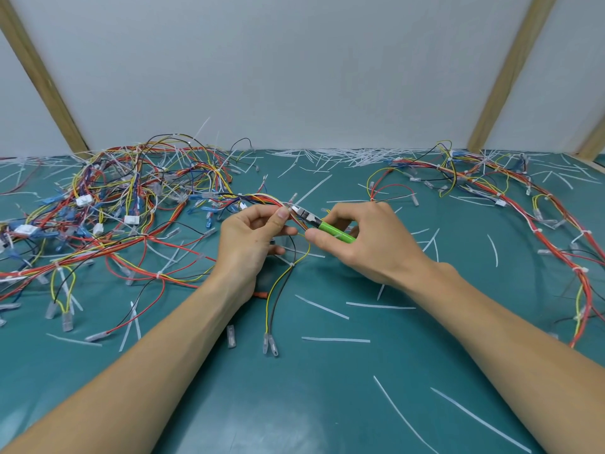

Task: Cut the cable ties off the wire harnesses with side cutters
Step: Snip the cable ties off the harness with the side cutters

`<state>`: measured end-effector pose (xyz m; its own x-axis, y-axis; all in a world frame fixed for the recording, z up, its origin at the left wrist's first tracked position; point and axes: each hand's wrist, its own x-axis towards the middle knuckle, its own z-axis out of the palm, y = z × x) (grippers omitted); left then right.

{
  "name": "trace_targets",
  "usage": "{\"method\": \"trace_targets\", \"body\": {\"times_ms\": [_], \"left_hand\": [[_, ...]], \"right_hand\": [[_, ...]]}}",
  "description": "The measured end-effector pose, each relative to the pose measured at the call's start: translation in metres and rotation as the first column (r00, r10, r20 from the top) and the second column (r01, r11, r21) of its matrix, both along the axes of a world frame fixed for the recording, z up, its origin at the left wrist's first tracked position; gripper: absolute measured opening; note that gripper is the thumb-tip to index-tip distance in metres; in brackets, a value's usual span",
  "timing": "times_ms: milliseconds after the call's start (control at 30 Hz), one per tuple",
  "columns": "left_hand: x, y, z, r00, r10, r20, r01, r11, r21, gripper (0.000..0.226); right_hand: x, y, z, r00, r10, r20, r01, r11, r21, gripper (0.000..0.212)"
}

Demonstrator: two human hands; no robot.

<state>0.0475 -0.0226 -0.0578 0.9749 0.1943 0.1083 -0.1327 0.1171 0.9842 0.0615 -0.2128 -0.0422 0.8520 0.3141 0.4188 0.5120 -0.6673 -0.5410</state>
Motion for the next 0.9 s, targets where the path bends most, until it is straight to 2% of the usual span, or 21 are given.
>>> {"method": "trace_targets", "body": {"times_ms": [100, 300, 467, 900], "left_hand": [[0.0002, 0.0008, -0.0007, 1.0, 0.0, 0.003, 0.0, 1.0, -0.001, 0.006], [0.0009, 0.0014, -0.001, 1.0, 0.0, 0.008, 0.0, 1.0, -0.001, 0.006], [0.0012, 0.0008, -0.0011, 1.0, 0.007, 0.005, -0.007, 1.0, -0.001, 0.006], [0.0024, 0.0001, -0.0029, 1.0, 0.013, -0.007, -0.013, 1.0, 0.024, 0.007]], "right_hand": [[-0.0009, 0.0011, -0.0002, 1.0, -0.007, 0.004, 0.007, 1.0, -0.014, 0.038], [-0.0025, 0.0027, -0.0007, 1.0, -0.001, 0.01, 0.002, 0.997, -0.076, 0.016], [-0.0033, 0.0034, 0.0001, 1.0, -0.012, 0.0, 0.012, 0.988, -0.151, 0.012], [-0.0039, 0.0036, 0.0029, 0.997, -0.061, -0.04, 0.052, 0.977, -0.205, 0.01]]}}
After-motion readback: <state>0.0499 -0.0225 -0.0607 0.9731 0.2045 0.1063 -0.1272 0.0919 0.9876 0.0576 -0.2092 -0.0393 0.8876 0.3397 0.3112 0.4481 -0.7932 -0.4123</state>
